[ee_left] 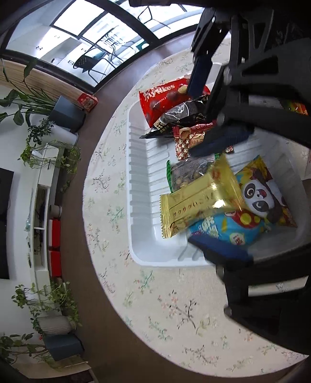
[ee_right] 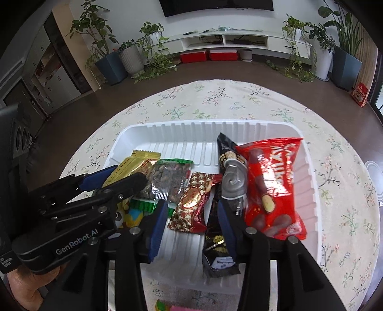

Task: Organize snacks
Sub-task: 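Lift both open grippers away from the tray toward the remaining snacks, then grasp the white-and-red bag with the left gripper while the right grasps the blue cake packet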

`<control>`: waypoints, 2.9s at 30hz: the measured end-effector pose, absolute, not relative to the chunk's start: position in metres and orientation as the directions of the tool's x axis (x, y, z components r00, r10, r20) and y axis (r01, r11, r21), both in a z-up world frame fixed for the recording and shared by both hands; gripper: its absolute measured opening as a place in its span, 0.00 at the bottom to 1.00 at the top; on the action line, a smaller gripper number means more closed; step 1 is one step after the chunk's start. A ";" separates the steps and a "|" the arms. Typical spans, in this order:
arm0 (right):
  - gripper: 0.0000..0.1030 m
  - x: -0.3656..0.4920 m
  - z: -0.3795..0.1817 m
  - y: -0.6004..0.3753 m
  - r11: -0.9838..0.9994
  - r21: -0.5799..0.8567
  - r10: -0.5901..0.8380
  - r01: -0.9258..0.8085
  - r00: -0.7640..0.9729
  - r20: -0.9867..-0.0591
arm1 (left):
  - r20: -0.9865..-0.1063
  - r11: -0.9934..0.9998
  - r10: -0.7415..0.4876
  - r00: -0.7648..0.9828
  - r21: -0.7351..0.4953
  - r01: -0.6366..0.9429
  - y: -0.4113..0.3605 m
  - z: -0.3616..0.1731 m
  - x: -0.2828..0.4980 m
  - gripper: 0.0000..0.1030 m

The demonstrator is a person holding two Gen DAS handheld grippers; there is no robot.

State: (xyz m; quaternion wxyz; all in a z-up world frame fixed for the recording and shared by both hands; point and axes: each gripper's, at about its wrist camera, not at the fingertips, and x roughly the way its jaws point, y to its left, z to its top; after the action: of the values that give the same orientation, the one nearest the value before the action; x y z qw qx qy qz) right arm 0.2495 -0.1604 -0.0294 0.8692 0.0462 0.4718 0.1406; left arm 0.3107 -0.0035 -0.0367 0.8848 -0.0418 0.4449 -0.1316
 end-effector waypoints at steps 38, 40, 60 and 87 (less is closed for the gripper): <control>0.74 0.068 -0.052 -0.287 0.911 0.411 0.294 0.014 0.676 -0.675 | -0.853 0.953 -0.301 0.427 -0.258 0.157 -0.056 -0.058 0.101 0.46; 0.74 0.069 -0.054 -0.288 0.908 0.420 0.299 0.020 0.670 -0.679 | -0.863 0.953 -0.300 0.407 -0.252 0.167 -0.061 -0.061 0.108 0.46; 0.70 0.070 -0.058 -0.284 0.918 0.397 0.293 0.019 0.643 -0.708 | -0.871 0.930 -0.329 0.365 -0.232 0.284 -0.064 -0.071 0.123 0.23; 0.64 0.087 -0.073 -0.226 0.982 0.124 0.181 -0.144 0.505 -0.844 | -0.701 0.825 -0.564 0.435 -0.475 0.305 0.010 -0.033 0.073 0.13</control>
State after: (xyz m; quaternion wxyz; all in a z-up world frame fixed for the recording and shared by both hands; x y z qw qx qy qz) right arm 0.0868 -0.2265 -0.0727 0.8673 0.0188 0.4885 0.0938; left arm 0.0728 0.0097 -0.0325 0.8354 -0.1402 0.4634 -0.2600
